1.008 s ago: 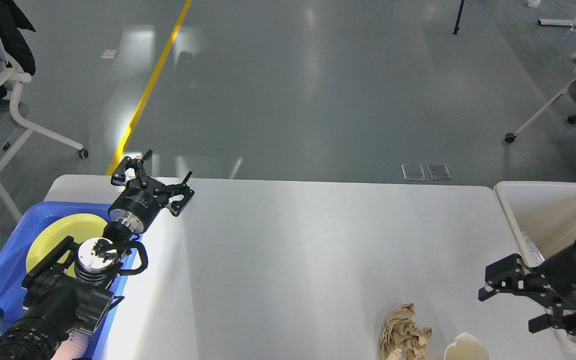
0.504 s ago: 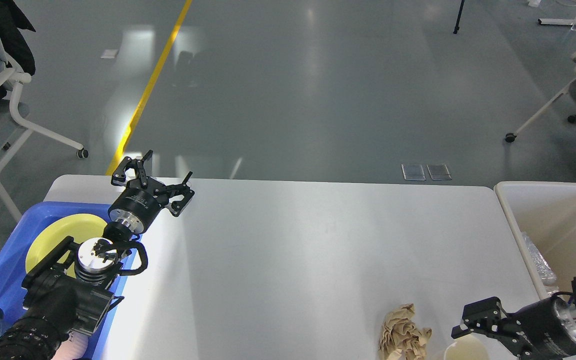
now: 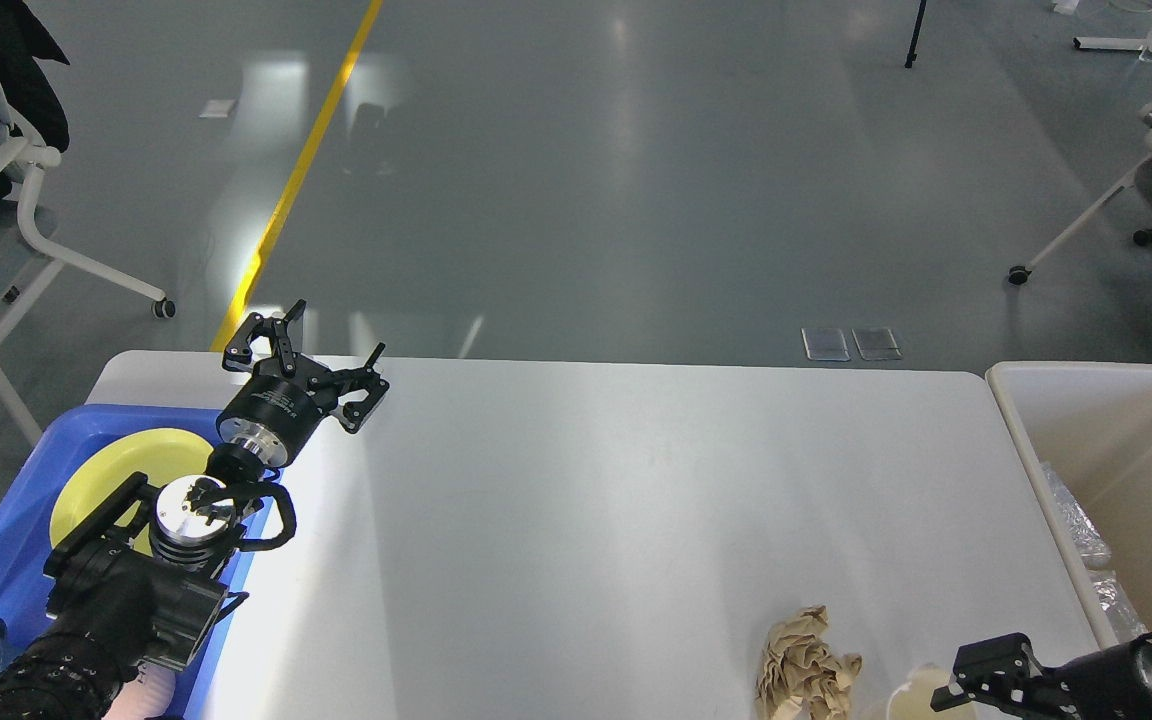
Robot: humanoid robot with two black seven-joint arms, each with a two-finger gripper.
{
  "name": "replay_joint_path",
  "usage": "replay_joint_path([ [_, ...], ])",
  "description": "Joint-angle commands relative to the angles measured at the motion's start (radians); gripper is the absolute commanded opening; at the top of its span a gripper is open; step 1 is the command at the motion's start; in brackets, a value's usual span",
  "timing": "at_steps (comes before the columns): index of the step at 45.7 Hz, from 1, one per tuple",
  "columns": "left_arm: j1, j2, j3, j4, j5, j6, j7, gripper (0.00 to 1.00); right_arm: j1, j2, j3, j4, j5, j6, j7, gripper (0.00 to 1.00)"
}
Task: Tidy desktop
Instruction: 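Move the right gripper down to the white paper cup and grasp it, then lift the white paper cup and drop it into the bin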
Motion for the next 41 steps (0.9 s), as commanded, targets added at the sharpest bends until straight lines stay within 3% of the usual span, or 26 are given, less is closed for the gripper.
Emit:
replay_joint_path([
  [1, 0.0, 0.0, 0.0, 0.0, 0.0, 0.0, 0.0, 0.97, -0.072, 0.004, 0.068, -0.02, 0.0, 0.002, 0.022, 0.97],
  [5, 0.0, 0.0, 0.0, 0.0, 0.0, 0.0, 0.0, 0.97, -0.124, 0.01, 0.117, -0.043, 0.0, 0.002, 0.04, 0.89],
  [9, 0.0, 0.0, 0.0, 0.0, 0.0, 0.0, 0.0, 0.97, -0.167, 0.012, 0.156, -0.049, -0.004, 0.0, 0.062, 0.62],
  [13, 0.0, 0.0, 0.0, 0.0, 0.0, 0.0, 0.0, 0.97, -0.194, 0.012, 0.185, -0.052, -0.036, -0.008, 0.068, 0.3],
  [17, 0.0, 0.0, 0.0, 0.0, 0.0, 0.0, 0.0, 0.97, -0.222, 0.012, 0.203, -0.052, -0.062, -0.014, 0.069, 0.26],
  [18, 0.0, 0.0, 0.0, 0.0, 0.0, 0.0, 0.0, 0.97, -0.227, 0.009, 0.206, -0.051, -0.064, -0.014, 0.071, 0.21],
  [20, 0.0, 0.0, 0.0, 0.0, 0.0, 0.0, 0.0, 0.97, -0.236, 0.004, 0.214, -0.049, -0.062, -0.014, 0.077, 0.0],
  [41, 0.0, 0.0, 0.0, 0.0, 0.0, 0.0, 0.0, 0.97, -0.263, -0.001, 0.282, -0.042, -0.061, -0.022, 0.091, 0.0],
])
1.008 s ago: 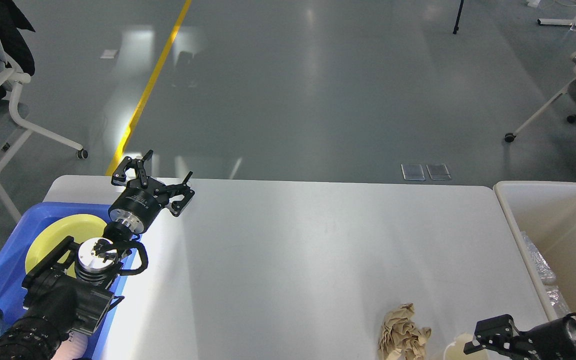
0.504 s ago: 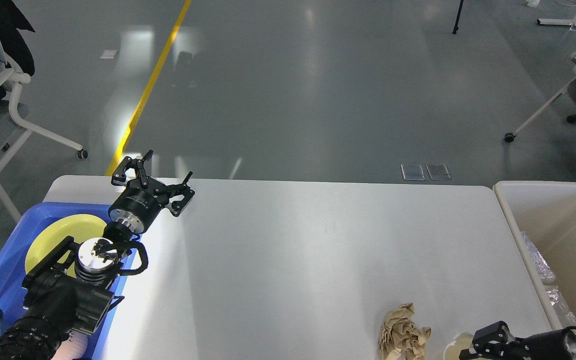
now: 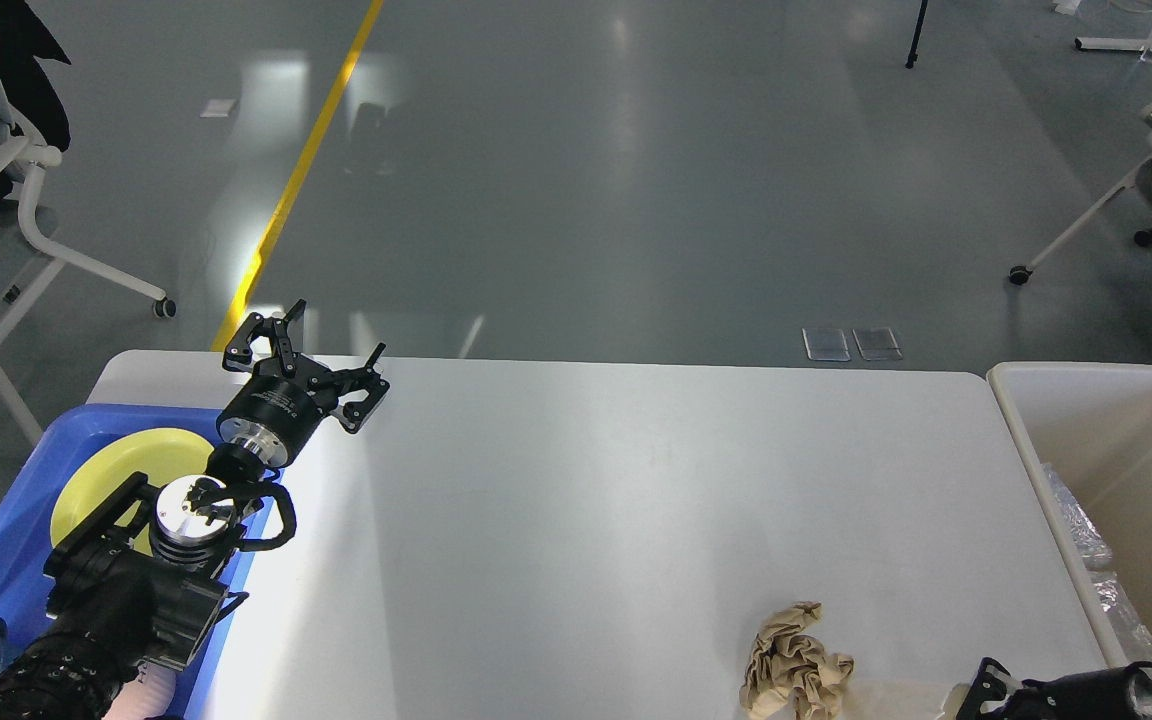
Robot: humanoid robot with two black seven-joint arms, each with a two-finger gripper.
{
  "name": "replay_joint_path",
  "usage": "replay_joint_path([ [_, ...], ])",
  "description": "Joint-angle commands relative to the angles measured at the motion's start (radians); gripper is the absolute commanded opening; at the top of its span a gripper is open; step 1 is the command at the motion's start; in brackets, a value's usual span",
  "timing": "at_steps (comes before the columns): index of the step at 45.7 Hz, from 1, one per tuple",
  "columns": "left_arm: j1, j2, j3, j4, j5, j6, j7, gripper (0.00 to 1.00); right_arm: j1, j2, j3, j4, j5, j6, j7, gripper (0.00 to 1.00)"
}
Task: Tidy desktop
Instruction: 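Lift the white paper cup and drop it into the bin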
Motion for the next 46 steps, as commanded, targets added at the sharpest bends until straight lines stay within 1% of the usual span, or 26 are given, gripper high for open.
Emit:
replay_joint_path([
  [1, 0.0, 0.0, 0.0, 0.0, -0.001, 0.0, 0.0, 0.97, 0.001, -0.003, 0.022, 0.0, 0.001, 0.0, 0.0, 0.0],
  [5, 0.0, 0.0, 0.0, 0.0, -0.001, 0.0, 0.0, 0.97, 0.01, -0.008, 0.028, 0.003, 0.003, 0.003, 0.0, 0.0],
  [10, 0.0, 0.0, 0.0, 0.0, -0.001, 0.0, 0.0, 0.97, 0.059, -0.054, 0.03, 0.017, 0.004, 0.011, 0.0, 0.0],
  [14, 0.0, 0.0, 0.0, 0.0, -0.001, 0.0, 0.0, 0.97, 0.151, -0.101, 0.025, 0.032, 0.006, 0.024, -0.005, 0.0],
  [19, 0.001, 0.0, -0.002, 0.0, -0.001, 0.0, 0.0, 0.97, 0.318, -0.17, 0.017, 0.049, 0.0, 0.092, -0.018, 0.0],
  [21, 0.002, 0.0, -0.002, 0.0, -0.001, 0.0, 0.0, 0.97, 0.393, -0.183, 0.017, 0.049, -0.005, 0.147, -0.04, 0.0],
  [23, 0.002, 0.0, -0.002, 0.0, -0.001, 0.0, 0.0, 0.97, 0.47, -0.192, 0.019, 0.048, -0.01, 0.204, -0.07, 0.0],
  [25, 0.002, 0.0, -0.002, 0.0, -0.001, 0.0, 0.0, 0.97, 0.55, -0.192, 0.02, 0.048, -0.013, 0.245, -0.115, 0.0],
  [28, 0.002, 0.0, 0.0, 0.0, -0.001, 0.0, 0.0, 0.97, 0.651, -0.168, 0.019, 0.048, -0.014, 0.265, -0.205, 0.0],
  [30, 0.002, 0.0, 0.0, 0.0, -0.001, 0.0, 0.0, 0.97, 0.699, -0.131, 0.017, 0.043, -0.019, 0.267, -0.262, 0.0],
  [33, 0.002, 0.0, 0.0, 0.0, -0.001, 0.0, 0.0, 0.97, 0.751, -0.073, 0.016, 0.023, -0.025, 0.267, -0.313, 0.0],
  [37, 0.0, -0.002, 0.0, 0.0, -0.001, 0.0, 0.0, 0.97, 0.783, -0.002, 0.017, -0.018, -0.025, 0.265, -0.336, 0.0],
  [41, 0.0, -0.002, 0.0, 0.0, -0.001, 0.0, 0.0, 0.97, 0.799, 0.059, 0.001, -0.058, -0.033, 0.265, -0.339, 0.0],
  [46, 0.0, -0.002, 0.0, 0.0, -0.001, 0.0, 0.0, 0.97, 0.912, 0.127, -0.105, -0.107, -0.028, 0.264, -0.336, 0.0],
])
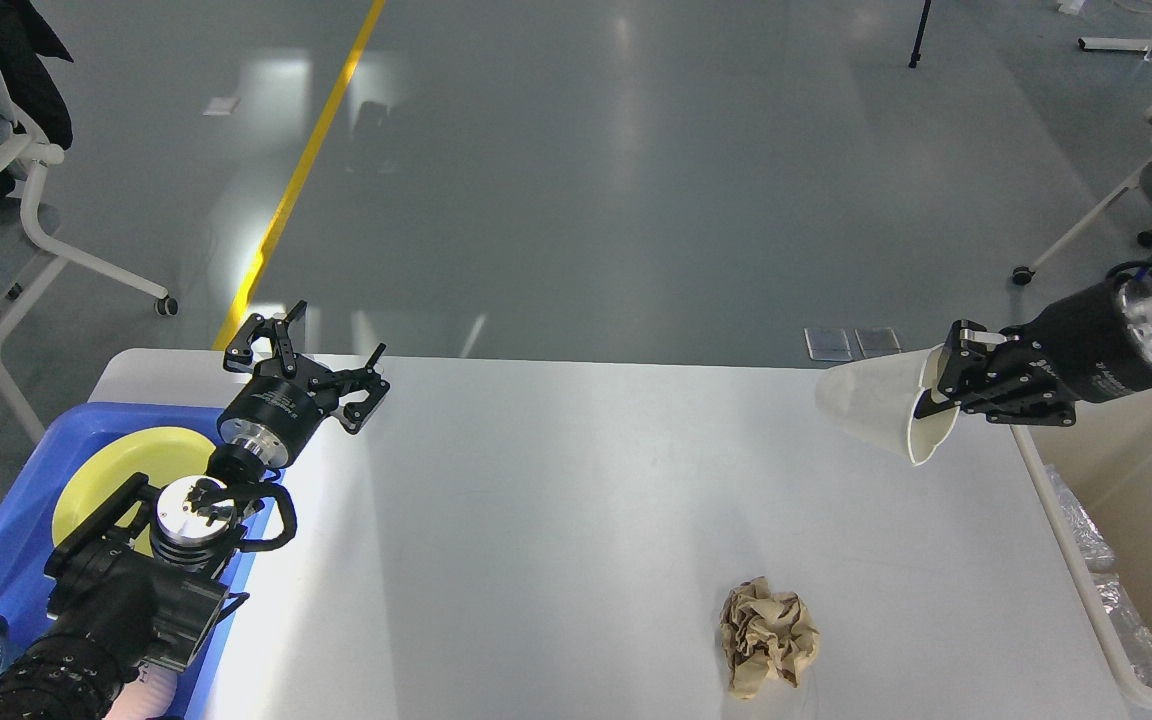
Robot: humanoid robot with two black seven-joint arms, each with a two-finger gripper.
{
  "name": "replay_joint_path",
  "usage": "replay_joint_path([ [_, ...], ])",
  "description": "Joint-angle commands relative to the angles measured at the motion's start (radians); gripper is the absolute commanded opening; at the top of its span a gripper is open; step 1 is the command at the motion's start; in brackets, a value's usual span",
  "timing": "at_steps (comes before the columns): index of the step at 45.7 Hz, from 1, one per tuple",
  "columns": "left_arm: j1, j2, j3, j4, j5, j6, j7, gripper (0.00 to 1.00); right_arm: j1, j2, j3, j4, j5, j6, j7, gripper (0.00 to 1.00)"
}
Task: Tidy desktop
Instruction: 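Lift the white paper cup and drop it into the bin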
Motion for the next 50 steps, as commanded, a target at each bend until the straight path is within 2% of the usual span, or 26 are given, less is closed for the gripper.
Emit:
replay_joint_path([
  [1, -0.001, 0.0, 0.0, 0.0, 0.0, 0.0, 0.0, 0.97, 0.134, 0.083, -0.129, -0.055, 0.008, -0.003, 0.003, 0.0],
  [7, -0.001, 0.0, 0.0, 0.0, 0.0, 0.0, 0.0, 0.97, 0.341, 0.204, -0.373, -0.1, 0.058, -0.012, 0.015, 0.0],
  [17, -0.001, 0.0, 0.0, 0.0, 0.0, 0.0, 0.0, 0.97, 0.612, 0.459, -0.734, -0.077, 0.439, -0.011, 0.017, 0.0],
  [23, -0.001, 0.0, 0.0, 0.0, 0.0, 0.0, 0.0, 0.97, 0.701, 0.569, -0.832, -0.01, 0.506, -0.009, 0.017, 0.0],
  [30, 0.001, 0.0, -0.001, 0.0, 0.001, 0.0, -0.002, 0.97, 0.777, 0.641, -0.835, 0.033, 0.522, -0.025, 0.015, 0.0],
  [36, -0.001, 0.0, -0.001, 0.0, 0.0, 0.0, 0.0, 0.97, 0.764, 0.625, -0.858, 0.024, 0.51, -0.046, 0.015, 0.0],
  [41, -0.001, 0.0, -0.001, 0.0, 0.0, 0.0, 0.0, 0.97, 0.654, 0.525, -0.892, -0.008, 0.485, -0.086, 0.015, 0.0],
  [50, -0.001, 0.0, 0.0, 0.0, 0.0, 0.0, -0.002, 0.97, 0.341, 0.344, -0.851, -0.325, 0.401, -0.105, 0.015, 0.0],
])
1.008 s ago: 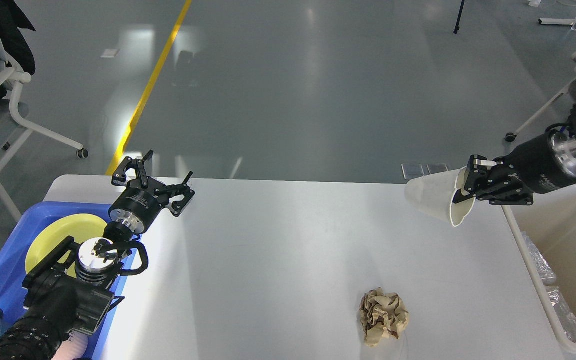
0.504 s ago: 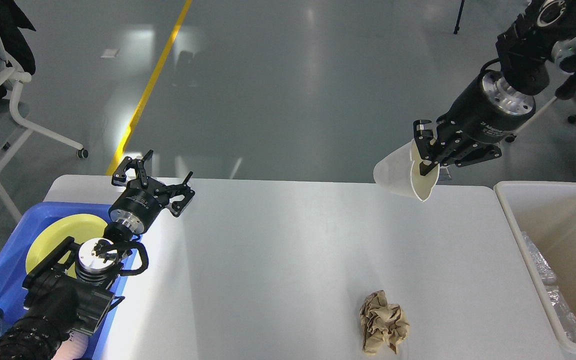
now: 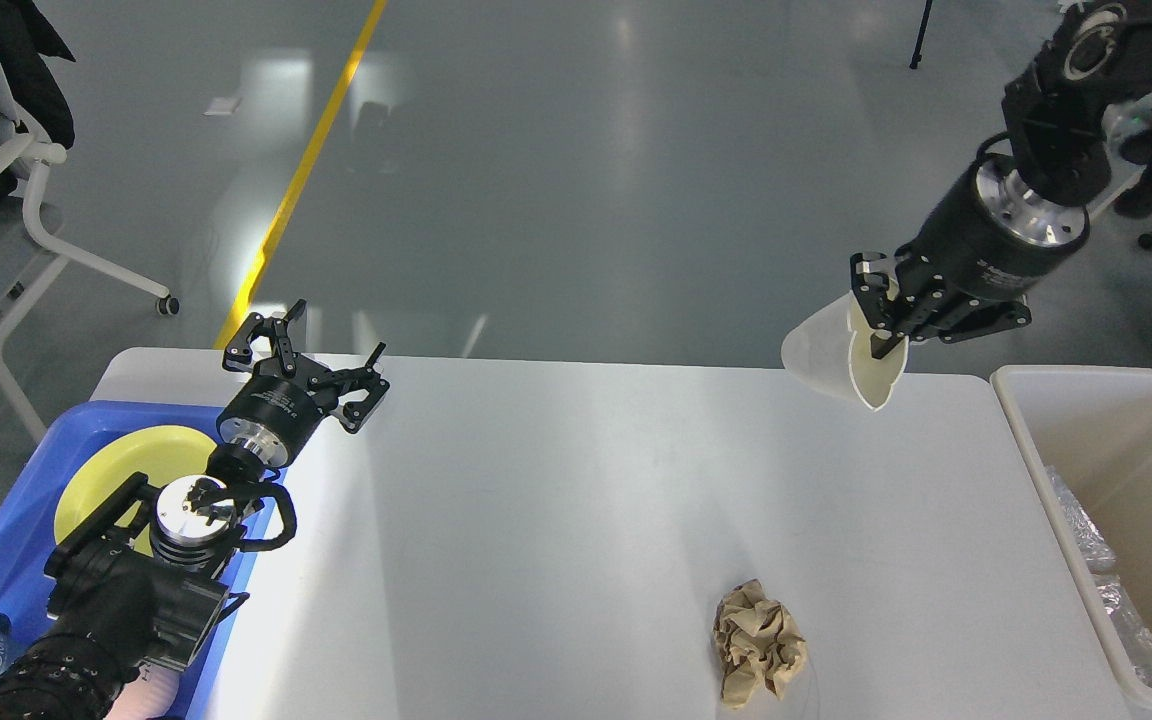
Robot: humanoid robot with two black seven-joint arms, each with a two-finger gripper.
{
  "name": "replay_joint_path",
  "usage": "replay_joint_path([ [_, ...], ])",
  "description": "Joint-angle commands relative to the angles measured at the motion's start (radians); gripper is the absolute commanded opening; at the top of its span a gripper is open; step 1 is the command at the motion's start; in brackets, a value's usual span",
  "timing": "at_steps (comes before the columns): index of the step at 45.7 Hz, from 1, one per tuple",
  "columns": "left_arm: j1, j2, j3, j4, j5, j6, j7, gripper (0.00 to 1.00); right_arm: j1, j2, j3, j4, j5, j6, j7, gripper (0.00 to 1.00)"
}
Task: Tidy desktop
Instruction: 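Lift the white paper cup and drop it into the bin, then raise the right gripper and lower it onto the brown paper scrap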
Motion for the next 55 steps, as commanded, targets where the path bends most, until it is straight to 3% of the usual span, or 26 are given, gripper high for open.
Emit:
replay_joint_path([
  [1, 0.0, 0.0, 0.0, 0.002, 0.0, 0.0, -0.001, 0.97, -0.201, -0.099, 0.046, -0.219, -0.039, -0.007, 0.002, 0.0],
  [8, 0.0, 0.0, 0.002, 0.0, 0.0, 0.0, 0.0, 0.97, -0.451, -0.162, 0.162, -0.418, -0.04, -0.036, 0.002, 0.0],
  [13, 0.0, 0.0, 0.0, 0.0, 0.0, 0.0, -0.001, 0.97, -0.629, -0.154, 0.245, -0.585, -0.039, -0.12, 0.002, 0.0],
  [14, 0.0, 0.0, 0.0, 0.0, 0.001, 0.0, -0.001, 0.97, -0.717, -0.147, 0.289, -0.665, -0.037, -0.181, 0.002, 0.0],
  [26, 0.0, 0.001, 0.0, 0.0, 0.0, 0.0, 0.0, 0.97, -1.124, 0.053, 0.455, -1.01, -0.022, -0.556, 0.004, 0.0],
  [37, 0.0, 0.001, 0.0, 0.0, 0.0, 0.0, -0.001, 0.97, -1.243, 0.116, 0.469, -1.093, -0.021, -0.694, 0.017, 0.0],
  [38, 0.0, 0.001, 0.0, 0.0, 0.0, 0.0, 0.0, 0.97, -1.247, 0.116, 0.469, -1.093, -0.021, -0.695, 0.016, 0.11],
  [40, 0.0, 0.0, 0.0, 0.0, 0.0, 0.0, -0.001, 0.97, -1.251, 0.114, 0.467, -1.092, -0.017, -0.688, 0.016, 1.0],
  [55, 0.0, 0.0, 0.002, 0.0, 0.001, 0.0, -0.001, 0.97, -1.231, 0.111, 0.467, -1.093, -0.013, -0.691, 0.016, 1.0],
])
